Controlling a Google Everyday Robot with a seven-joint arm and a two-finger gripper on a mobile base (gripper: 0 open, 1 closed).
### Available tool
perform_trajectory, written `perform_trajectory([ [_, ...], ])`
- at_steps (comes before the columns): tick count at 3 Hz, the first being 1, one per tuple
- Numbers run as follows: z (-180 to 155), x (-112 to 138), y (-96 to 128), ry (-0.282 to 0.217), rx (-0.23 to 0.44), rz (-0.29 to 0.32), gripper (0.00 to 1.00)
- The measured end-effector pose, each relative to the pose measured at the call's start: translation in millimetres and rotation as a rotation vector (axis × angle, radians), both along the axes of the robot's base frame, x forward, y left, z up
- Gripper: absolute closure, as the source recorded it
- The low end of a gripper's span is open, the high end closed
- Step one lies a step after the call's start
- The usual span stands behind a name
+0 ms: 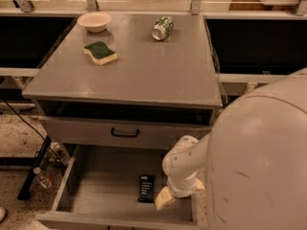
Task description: Pick rxbar blueberry from middle drawer and place on counter
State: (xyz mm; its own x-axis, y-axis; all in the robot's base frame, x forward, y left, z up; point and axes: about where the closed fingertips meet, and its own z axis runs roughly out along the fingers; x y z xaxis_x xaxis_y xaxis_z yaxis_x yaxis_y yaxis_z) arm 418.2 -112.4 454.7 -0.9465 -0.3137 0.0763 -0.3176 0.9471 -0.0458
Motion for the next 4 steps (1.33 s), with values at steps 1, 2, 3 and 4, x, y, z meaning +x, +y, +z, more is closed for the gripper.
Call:
perform_trajectory([
  [1,0,0,0,-0.002,0.000,-0.056,0.00],
  [2,0,0,-1,-0.001,-0.001,-0.055,0.00],
  [3,-5,10,-33,0.018,-0.006,-0.107,0.00],
  [4,-6,19,-66,0.022,-0.011,-0.169,0.00],
])
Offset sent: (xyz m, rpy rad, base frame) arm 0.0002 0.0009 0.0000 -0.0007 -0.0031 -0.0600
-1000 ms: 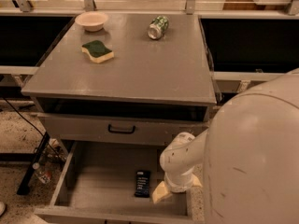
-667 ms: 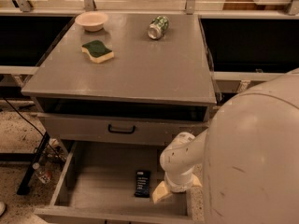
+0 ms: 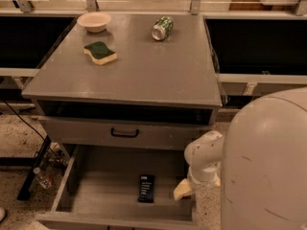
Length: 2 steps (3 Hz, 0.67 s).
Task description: Pick rxbar blueberry from middle drawer and place on counter
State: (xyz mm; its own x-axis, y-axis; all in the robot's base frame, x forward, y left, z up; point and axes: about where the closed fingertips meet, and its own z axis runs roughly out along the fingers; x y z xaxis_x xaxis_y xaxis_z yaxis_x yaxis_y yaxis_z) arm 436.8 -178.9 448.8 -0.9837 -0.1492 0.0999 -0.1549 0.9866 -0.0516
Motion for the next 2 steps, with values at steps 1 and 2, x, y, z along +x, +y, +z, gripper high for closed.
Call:
perform_trajectory([
  [1,-2,9,-36,0.010,-0.015,-0.078,0.00],
  [2,-4,14,-61,0.021,-0.023,-0.133,0.00],
])
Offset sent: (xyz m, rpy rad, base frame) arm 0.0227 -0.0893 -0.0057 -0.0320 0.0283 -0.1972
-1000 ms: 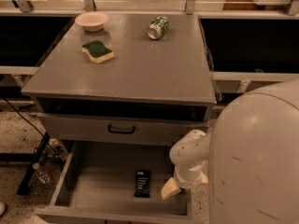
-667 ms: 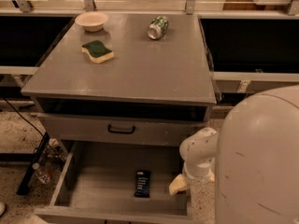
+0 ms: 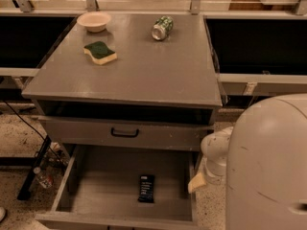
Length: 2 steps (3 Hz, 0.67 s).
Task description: Pick rxbar blueberry from middle drawer and place on counter
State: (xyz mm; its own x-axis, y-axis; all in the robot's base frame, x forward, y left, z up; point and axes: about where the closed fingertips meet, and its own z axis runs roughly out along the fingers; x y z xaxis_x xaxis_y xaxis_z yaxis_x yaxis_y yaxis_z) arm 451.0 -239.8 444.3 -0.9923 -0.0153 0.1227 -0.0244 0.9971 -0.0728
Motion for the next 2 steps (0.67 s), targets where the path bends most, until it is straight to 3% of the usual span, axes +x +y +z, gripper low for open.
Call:
perform_trajectory([
  [1,-8,4,-45,0.023,-0.026,-0.094,0.00],
  [2,-19,0,-121,0.067,-0.064,-0.255,0.00],
])
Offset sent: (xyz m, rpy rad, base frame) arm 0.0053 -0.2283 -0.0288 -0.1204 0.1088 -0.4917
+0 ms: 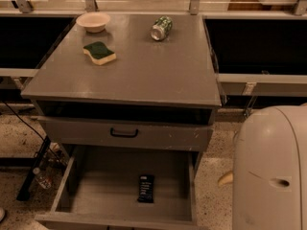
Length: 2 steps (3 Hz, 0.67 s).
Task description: Pick rxbar blueberry from middle drawer and place on counter
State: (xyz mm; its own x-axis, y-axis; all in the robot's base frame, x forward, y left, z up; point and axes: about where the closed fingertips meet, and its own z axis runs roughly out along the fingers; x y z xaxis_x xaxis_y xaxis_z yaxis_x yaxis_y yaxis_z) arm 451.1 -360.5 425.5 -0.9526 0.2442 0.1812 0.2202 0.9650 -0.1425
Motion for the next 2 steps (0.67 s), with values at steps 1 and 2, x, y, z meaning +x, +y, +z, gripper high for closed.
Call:
perform_trajectory([
  [1,-2,-9,-70,-0.013,-0.003,-0.164,0.00],
  [2,1,2,-74,-0.039,-0.005,-0.170,0.00],
])
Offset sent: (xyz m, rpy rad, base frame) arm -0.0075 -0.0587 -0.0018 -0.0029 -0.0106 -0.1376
